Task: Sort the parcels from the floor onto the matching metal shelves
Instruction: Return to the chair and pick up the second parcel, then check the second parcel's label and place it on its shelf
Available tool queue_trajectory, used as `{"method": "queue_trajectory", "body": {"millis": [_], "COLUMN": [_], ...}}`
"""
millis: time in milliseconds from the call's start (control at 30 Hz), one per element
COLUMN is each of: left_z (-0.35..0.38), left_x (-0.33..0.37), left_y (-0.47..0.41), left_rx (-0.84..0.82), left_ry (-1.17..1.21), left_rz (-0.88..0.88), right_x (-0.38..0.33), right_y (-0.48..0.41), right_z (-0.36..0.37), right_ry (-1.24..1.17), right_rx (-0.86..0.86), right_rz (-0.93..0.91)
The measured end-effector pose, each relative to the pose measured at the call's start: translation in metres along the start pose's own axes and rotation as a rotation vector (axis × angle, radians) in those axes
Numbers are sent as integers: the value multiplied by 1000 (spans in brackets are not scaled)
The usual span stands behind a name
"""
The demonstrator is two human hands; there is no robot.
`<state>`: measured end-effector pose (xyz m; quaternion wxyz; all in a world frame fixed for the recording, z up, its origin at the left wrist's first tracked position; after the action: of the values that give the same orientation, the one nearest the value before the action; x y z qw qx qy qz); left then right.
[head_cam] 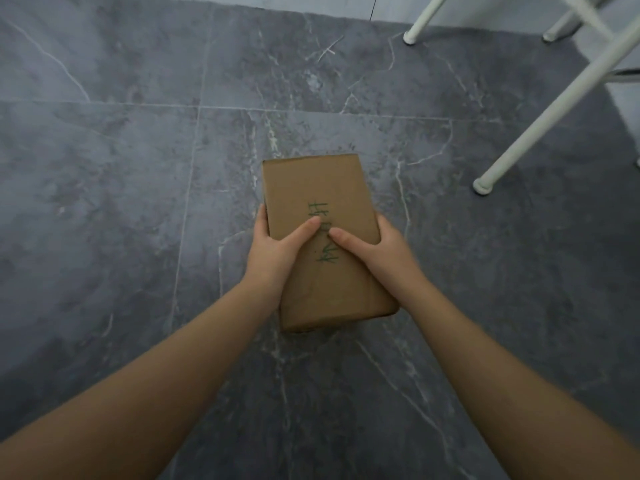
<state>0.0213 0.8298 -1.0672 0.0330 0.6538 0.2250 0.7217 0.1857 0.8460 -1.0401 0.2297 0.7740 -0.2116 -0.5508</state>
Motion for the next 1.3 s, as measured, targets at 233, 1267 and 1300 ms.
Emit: {"method": "queue_trajectory", "body": {"millis": [233,1267,1300], "left_z": [0,-1,-1], "left_x": [73,1071,1085], "left_y": [55,459,470], "left_rx": [-83,-201,-197], "left_ry": [175,163,168], "left_rz": [-2,1087,1117], "right_x": [-44,-827,-837], "right_y": [80,714,729], "right_z": [-18,-279,-284], "right_ry": [-103,-246,-252], "right_rx": [37,312,319], "right_rz": [2,-1065,-1095]}}
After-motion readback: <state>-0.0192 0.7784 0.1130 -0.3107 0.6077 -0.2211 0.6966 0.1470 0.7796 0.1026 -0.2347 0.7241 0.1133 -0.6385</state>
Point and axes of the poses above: each hand's wrist, its own y-axis away from the middle knuckle, its own z-axis out of the palm, x = y × z, the point moved 6 cm from there along -y, towards the middle knuckle, and after that the axes turned 13 degrees about z, right-handed, at the moved point
